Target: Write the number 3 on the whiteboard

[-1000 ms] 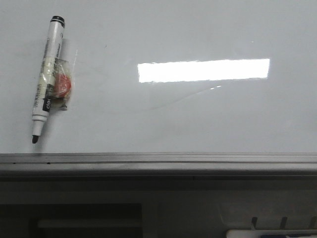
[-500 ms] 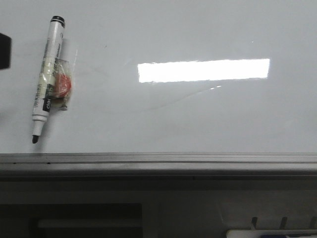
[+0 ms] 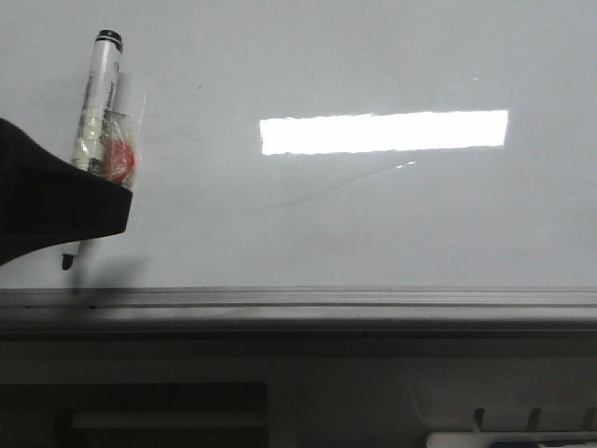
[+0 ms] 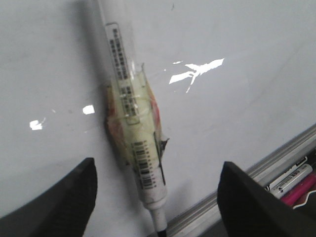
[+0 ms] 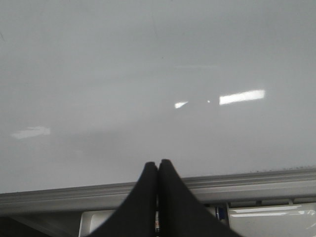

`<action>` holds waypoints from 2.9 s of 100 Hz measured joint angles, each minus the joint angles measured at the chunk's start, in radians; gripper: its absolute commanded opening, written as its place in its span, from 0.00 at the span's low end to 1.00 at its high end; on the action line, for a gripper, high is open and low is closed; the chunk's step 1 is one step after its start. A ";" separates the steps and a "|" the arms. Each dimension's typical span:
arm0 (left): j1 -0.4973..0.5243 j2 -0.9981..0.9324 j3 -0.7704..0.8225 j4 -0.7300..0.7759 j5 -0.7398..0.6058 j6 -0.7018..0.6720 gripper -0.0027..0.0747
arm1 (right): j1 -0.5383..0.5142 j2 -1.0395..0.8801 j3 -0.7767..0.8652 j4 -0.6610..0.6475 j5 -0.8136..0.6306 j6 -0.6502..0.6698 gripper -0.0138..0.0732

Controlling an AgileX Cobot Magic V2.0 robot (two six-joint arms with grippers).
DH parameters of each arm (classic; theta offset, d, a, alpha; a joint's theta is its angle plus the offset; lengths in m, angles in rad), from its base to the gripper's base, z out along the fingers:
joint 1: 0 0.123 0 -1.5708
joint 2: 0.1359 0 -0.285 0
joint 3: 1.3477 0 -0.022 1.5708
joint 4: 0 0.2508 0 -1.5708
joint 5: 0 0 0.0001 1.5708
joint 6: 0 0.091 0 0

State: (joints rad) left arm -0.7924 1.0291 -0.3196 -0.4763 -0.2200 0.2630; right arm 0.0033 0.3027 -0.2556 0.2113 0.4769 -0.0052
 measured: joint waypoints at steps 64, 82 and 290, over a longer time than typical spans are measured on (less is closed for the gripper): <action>-0.002 0.021 -0.006 -0.010 0.034 0.000 0.01 | 0.025 0.000 -0.034 0.000 0.018 -0.104 0.09; -0.002 -0.051 -0.006 0.129 0.115 0.000 0.01 | 0.108 0.002 -0.083 0.002 0.026 -0.210 0.09; -0.179 0.013 -0.031 0.870 0.032 0.002 0.33 | 0.995 0.722 -0.407 0.053 -0.196 -0.533 0.09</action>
State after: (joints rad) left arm -0.9714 1.0420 -0.3504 0.3938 -0.1878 0.2653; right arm 0.9981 1.0242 -0.6626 0.2641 0.2807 -0.5378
